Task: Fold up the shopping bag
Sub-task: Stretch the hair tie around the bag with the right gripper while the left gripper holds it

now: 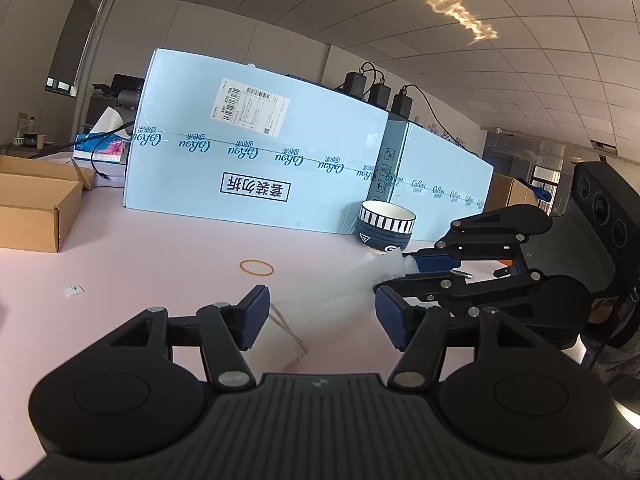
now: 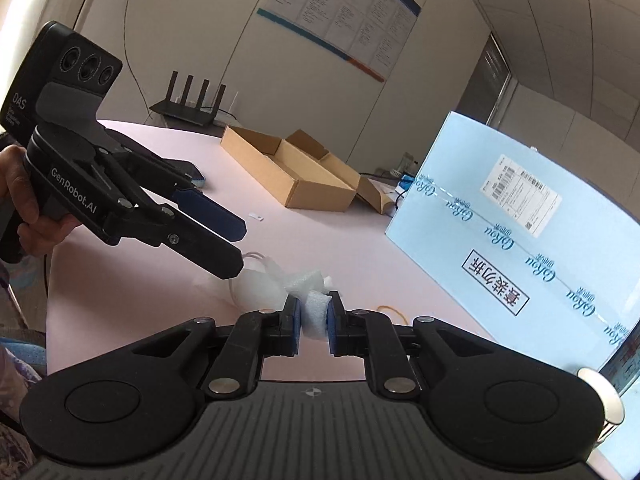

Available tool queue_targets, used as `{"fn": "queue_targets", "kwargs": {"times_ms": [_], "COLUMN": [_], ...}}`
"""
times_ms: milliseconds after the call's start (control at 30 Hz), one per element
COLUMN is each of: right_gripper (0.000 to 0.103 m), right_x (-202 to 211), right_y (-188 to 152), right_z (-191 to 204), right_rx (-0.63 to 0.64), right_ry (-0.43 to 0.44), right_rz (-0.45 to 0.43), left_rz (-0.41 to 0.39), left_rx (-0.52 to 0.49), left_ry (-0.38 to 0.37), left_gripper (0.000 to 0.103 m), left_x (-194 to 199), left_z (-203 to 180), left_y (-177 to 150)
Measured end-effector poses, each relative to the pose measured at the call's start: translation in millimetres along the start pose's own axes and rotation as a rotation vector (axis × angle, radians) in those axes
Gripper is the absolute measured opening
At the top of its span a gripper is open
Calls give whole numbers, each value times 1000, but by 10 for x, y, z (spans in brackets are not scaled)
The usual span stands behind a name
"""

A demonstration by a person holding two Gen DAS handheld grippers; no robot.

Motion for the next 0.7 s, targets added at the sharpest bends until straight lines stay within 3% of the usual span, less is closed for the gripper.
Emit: {"fn": "queue_targets", "kwargs": {"times_ms": [200, 367, 600, 700], "right_gripper": [20, 21, 21, 21], "right_x": [-91, -81, -191, -232], "right_y": [-276, -320, -286, -300], "right_z": [-236, -339, -300, -280], "right_rx": [-295, -432, -455, -462], "right_ry": [44, 82, 136, 150], "right_rz": [34, 21, 44, 51], "left_rz": [63, 65, 108, 126], "left_rx": [-42, -32, -36, -25], "left_ry": [3, 40, 117, 99], "left_gripper": [59, 60, 64, 64], "left_x": [-107, -110, -103, -137], "left_z": [-12, 62, 162, 157], "left_y": [-95, -78, -69, -97]}}
Point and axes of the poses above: each gripper's, at about its wrist camera, not at the fingertips, and x roughly against the way its jaws point, z to its left, y to its top, the point moved 6 cm from there along -x, roughly the way its jaws point, and after that the axes turned 5 degrees about -z, right-handed, at the moved point
